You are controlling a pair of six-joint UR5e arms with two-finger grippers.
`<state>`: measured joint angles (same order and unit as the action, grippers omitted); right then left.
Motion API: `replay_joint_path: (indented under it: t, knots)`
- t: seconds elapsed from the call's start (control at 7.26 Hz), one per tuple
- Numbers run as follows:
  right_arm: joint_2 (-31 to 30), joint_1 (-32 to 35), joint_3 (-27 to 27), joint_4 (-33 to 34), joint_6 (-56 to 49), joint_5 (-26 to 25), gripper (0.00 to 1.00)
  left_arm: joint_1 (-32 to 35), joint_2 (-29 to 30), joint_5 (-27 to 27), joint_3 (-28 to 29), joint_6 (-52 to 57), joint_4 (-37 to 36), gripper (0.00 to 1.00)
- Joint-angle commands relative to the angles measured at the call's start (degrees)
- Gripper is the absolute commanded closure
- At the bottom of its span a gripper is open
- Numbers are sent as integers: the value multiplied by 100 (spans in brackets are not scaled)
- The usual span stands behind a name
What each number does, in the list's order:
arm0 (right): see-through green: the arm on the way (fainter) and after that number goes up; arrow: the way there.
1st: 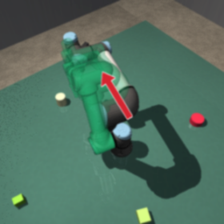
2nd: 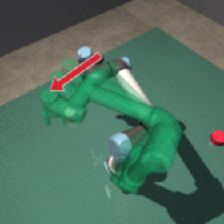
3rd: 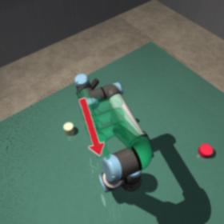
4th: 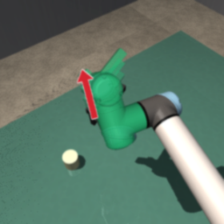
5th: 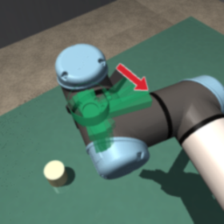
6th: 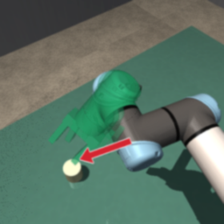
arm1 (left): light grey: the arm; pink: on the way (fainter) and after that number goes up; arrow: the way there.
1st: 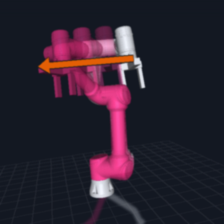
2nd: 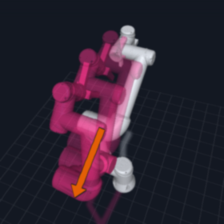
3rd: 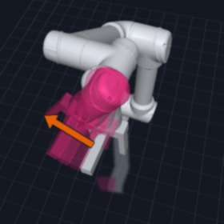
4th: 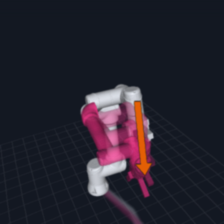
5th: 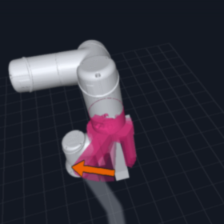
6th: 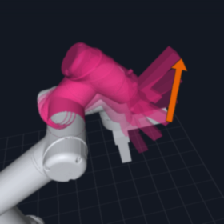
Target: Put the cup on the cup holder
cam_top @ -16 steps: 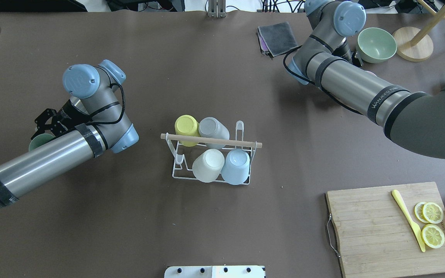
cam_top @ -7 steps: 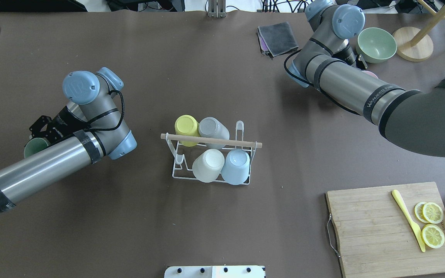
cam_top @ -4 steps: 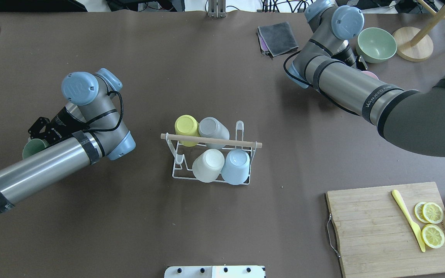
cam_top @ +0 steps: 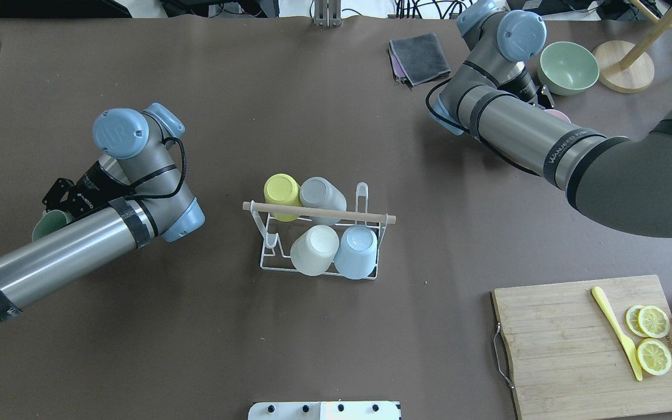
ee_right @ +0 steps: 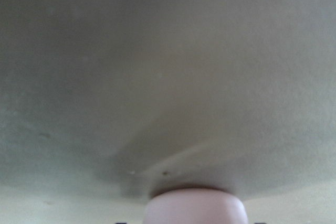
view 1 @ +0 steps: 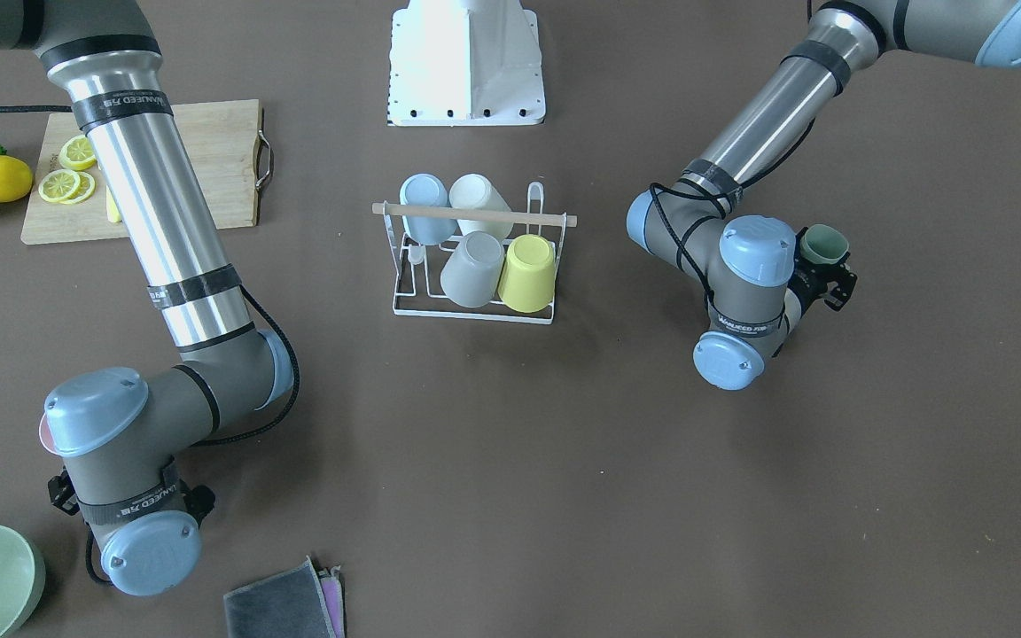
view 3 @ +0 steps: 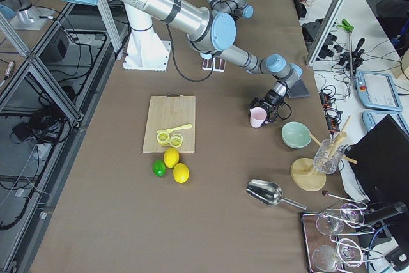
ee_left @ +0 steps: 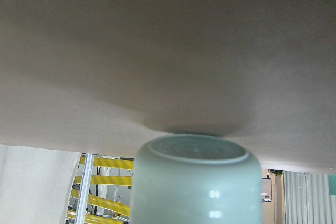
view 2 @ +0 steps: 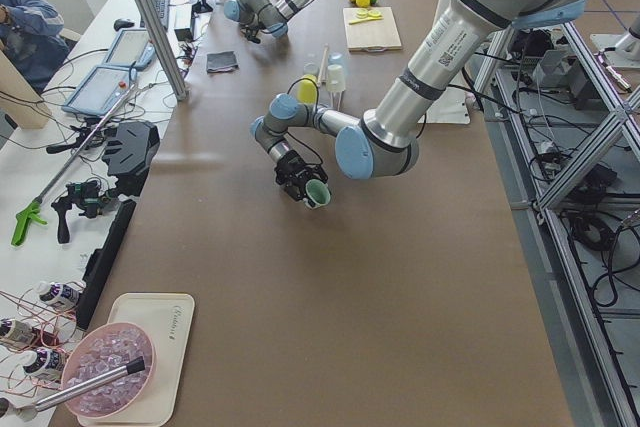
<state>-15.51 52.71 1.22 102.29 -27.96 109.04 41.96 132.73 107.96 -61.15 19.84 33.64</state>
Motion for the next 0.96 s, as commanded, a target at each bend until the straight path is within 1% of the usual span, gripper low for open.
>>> replay_joint_path:
  t: [0.0,0.14,0.28,0.41,0.55,0.69,0.83]
  knots:
    - [170,28,10,298,-165,-163,100,311,-307,-20,-727,-68,28,70]
    - [275,115,10,431,-253,-172,100,495,-492,6,-1141,-77,341,70]
    - [364,221,28,511,-375,-155,100,915,-711,76,-1650,-425,1075,69]
    - [399,300,289,685,-429,-120,100,963,-948,642,-2142,-872,1701,69]
    - [426,492,979,1174,-438,-120,100,954,-1351,874,-2739,-1381,2542,69]
    - [417,712,1795,1562,-421,124,100,885,-1764,868,-3284,-1839,3725,70]
    - [234,844,2821,2062,-386,266,100,806,-2246,911,-3916,-2296,4451,70]
